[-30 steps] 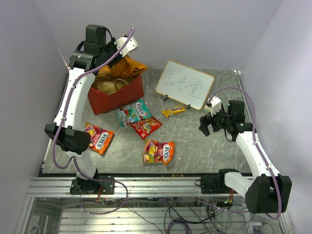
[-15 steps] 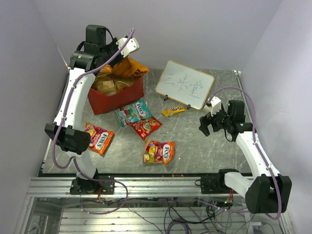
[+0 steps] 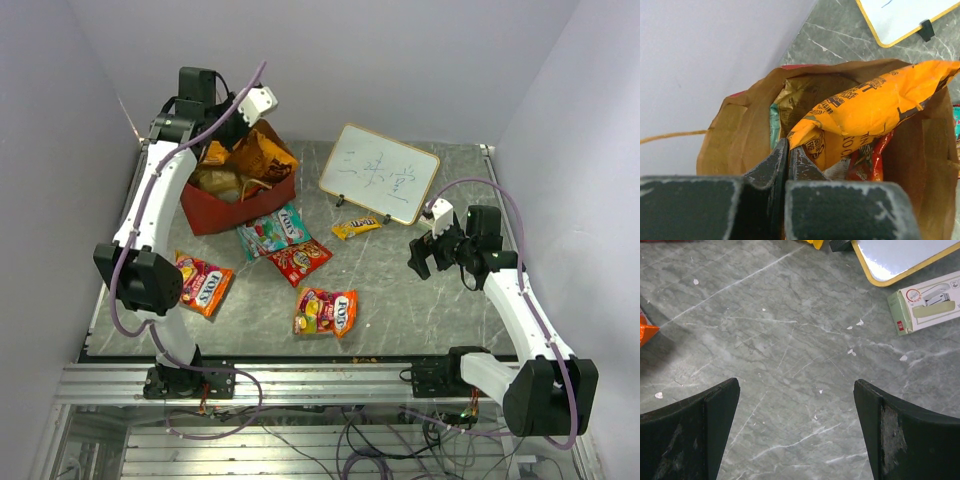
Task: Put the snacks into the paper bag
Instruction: Place the snack in the paper bag.
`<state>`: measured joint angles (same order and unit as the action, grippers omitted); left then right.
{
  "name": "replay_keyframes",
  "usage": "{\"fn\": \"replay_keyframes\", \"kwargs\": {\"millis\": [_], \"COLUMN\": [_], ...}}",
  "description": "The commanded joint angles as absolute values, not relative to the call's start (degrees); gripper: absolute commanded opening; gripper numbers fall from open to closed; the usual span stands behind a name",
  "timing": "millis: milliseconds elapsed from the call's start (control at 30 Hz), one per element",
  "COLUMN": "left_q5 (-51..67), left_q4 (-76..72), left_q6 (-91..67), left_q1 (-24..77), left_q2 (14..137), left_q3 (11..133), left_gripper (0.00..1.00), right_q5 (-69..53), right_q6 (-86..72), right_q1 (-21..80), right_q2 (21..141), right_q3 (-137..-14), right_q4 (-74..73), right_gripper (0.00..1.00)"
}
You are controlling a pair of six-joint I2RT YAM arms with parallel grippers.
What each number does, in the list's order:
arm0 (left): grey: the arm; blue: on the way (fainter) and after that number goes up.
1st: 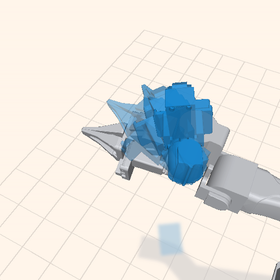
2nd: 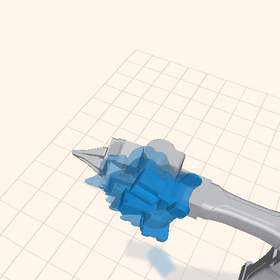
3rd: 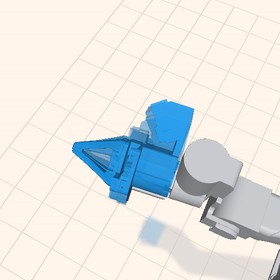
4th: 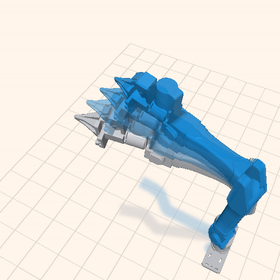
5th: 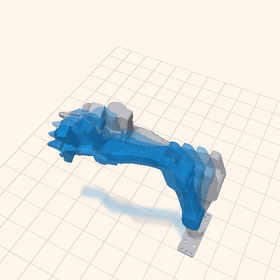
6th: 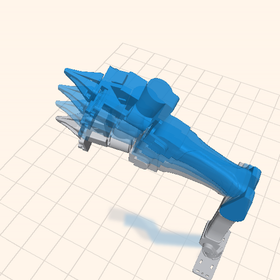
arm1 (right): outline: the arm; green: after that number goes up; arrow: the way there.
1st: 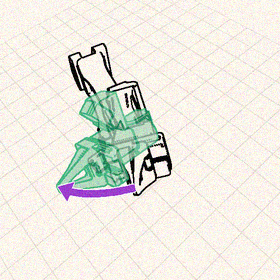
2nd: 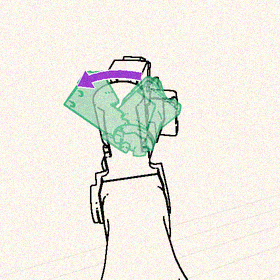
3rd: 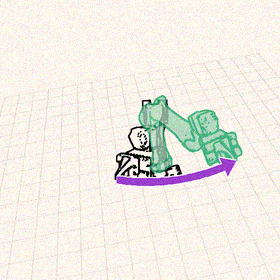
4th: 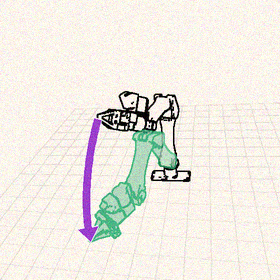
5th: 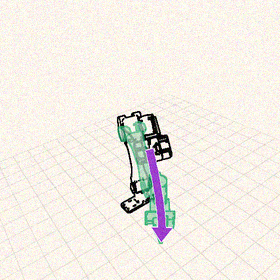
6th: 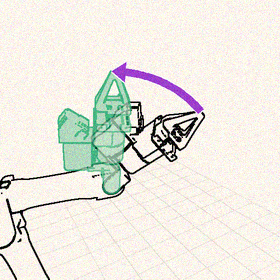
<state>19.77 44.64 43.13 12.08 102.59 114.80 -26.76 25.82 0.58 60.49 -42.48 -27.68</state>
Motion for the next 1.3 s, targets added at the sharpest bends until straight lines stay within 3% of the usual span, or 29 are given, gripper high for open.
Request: {"fn": "replay_keyframes", "kwargs": {"millis": [0,333,1267], "left_q5": [21.6,16.9,21.4], "left_q4": [40.2,47.6,58.8], "left_q6": [36.9,27.2,5.1], "left_q1": [10.9,8.9,7.9], "left_q2": [101.3,107.9,114.3], "left_q3": [115.8,123.5,130.2], "left_gripper": [0.07,0.07,0.07], "right_q5": [-27.3,-27.4,-27.5], "right_q6": [26.3,26.3,26.4], "right_q1": [0.2,0.2,0.2], "right_q2": [60.7,61.2,61.4], "right_q3": [-41.7,-41.7,-41.7], "right_q4": [-27.3,-27.3,-27.3], "right_gripper": [0.98,0.98,0.98]}}
